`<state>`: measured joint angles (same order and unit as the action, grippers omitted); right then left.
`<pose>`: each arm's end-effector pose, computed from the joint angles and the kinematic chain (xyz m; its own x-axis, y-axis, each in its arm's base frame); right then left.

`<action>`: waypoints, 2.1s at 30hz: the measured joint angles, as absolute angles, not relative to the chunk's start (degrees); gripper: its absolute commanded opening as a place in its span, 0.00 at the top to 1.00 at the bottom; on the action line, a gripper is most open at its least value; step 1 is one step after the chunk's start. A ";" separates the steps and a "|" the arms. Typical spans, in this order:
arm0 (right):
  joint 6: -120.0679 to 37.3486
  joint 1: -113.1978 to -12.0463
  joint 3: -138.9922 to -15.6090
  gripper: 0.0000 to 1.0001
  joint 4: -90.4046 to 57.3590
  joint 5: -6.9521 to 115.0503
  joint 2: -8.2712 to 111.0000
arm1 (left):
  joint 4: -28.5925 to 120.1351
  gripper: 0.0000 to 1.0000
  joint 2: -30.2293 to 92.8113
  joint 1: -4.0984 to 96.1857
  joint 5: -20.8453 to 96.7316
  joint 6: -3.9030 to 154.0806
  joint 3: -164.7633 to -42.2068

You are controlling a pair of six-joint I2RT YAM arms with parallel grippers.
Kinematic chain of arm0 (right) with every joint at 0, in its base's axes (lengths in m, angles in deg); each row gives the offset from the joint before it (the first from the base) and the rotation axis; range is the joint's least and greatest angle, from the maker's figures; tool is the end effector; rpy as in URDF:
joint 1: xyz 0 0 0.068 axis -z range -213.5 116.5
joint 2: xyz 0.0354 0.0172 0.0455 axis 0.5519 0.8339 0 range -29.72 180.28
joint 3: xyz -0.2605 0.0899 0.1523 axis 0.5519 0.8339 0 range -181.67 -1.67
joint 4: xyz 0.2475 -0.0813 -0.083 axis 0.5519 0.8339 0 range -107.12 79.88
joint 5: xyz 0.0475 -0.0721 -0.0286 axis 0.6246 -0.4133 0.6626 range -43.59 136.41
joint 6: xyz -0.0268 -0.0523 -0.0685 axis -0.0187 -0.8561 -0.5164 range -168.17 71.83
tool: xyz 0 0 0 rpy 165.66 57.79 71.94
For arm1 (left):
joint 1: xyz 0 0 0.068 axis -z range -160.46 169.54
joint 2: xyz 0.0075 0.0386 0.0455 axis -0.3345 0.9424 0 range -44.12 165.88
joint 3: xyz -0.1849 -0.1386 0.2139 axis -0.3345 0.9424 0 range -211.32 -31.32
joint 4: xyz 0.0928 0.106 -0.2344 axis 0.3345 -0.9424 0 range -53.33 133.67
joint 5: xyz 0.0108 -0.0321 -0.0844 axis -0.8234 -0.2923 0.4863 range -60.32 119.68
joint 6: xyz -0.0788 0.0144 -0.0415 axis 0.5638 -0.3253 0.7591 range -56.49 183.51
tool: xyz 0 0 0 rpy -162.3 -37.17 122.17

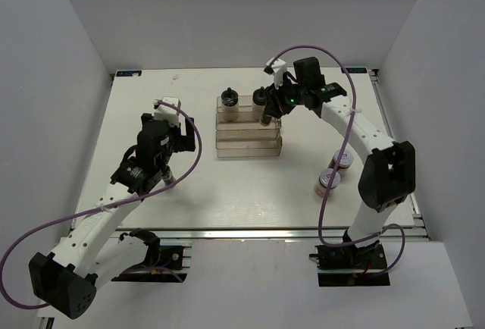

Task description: Organize the condiment bottles

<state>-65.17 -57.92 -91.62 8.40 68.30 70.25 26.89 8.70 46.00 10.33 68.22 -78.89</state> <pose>0.4051 0.2170 0.3439 -0.3131 -0.4401 -0.8416 -0.7858 0.6177 -0.0307 0.2229 -0.0810 0.3383 -0.3465 0.0859 -0.9341 0.1173 0.9920 0.0477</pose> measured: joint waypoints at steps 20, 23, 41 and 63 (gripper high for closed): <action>-66.68 -57.96 -97.56 0.99 8.47 66.57 84.30 | 26.89 0.02 9.05 46.00 9.34 67.76 -78.89; -66.87 -58.10 -97.56 0.84 8.51 65.81 85.85 | 26.89 0.02 9.07 46.00 9.39 67.76 -78.89; -68.03 -59.10 -98.66 0.20 9.19 63.84 87.03 | 26.87 0.02 10.17 46.00 9.78 67.78 -78.89; -62.85 -58.90 -67.82 0.36 7.74 81.06 43.78 | 0.77 0.02 7.54 46.00 4.38 95.61 -84.64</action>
